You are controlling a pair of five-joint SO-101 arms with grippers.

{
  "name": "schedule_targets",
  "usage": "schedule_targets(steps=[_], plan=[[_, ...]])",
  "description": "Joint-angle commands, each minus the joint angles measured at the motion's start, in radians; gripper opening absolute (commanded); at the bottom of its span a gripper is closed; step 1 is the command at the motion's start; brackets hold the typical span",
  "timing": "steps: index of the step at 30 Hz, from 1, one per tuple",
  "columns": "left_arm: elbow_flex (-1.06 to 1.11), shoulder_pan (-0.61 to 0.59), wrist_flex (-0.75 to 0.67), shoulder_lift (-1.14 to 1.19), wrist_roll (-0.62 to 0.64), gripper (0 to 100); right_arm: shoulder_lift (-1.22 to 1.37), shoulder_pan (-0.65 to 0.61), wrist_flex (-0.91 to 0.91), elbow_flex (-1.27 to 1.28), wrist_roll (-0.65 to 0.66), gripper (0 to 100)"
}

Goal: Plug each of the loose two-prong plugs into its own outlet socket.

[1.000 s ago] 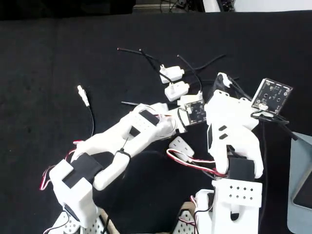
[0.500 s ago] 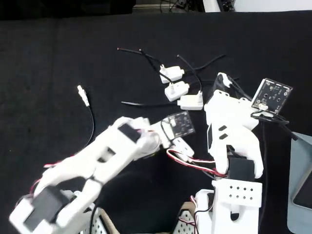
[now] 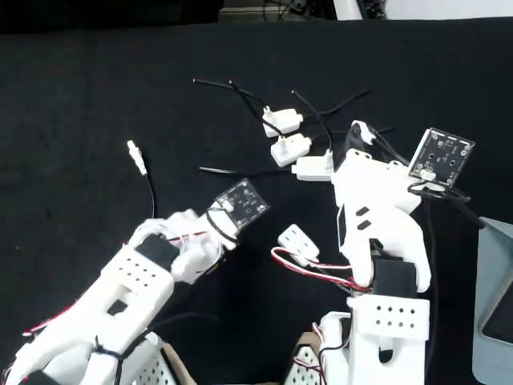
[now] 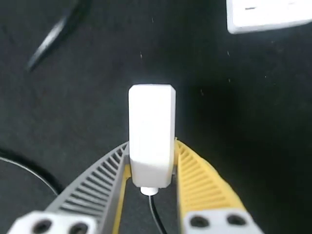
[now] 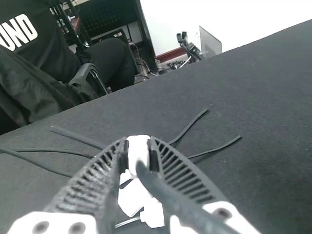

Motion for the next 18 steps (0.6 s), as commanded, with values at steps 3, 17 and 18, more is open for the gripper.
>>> schedule_targets(steps=[3, 17, 18], plan=[[0.018, -0.019, 0.005, -0.054, 0.038, 3, -0.013, -0.018, 0.003, -0.031, -0.002, 1.1], [0.012, -0.125, 0.003, -0.061, 0.13, 25, -0.012, -0.06, 0.003, -0.015, 0.04, 1.1], [0.005, -0.142, 0.002, -0.061, 0.13, 25, -0.012, -0.068, 0.003, -0.012, 0.04, 1.1]])
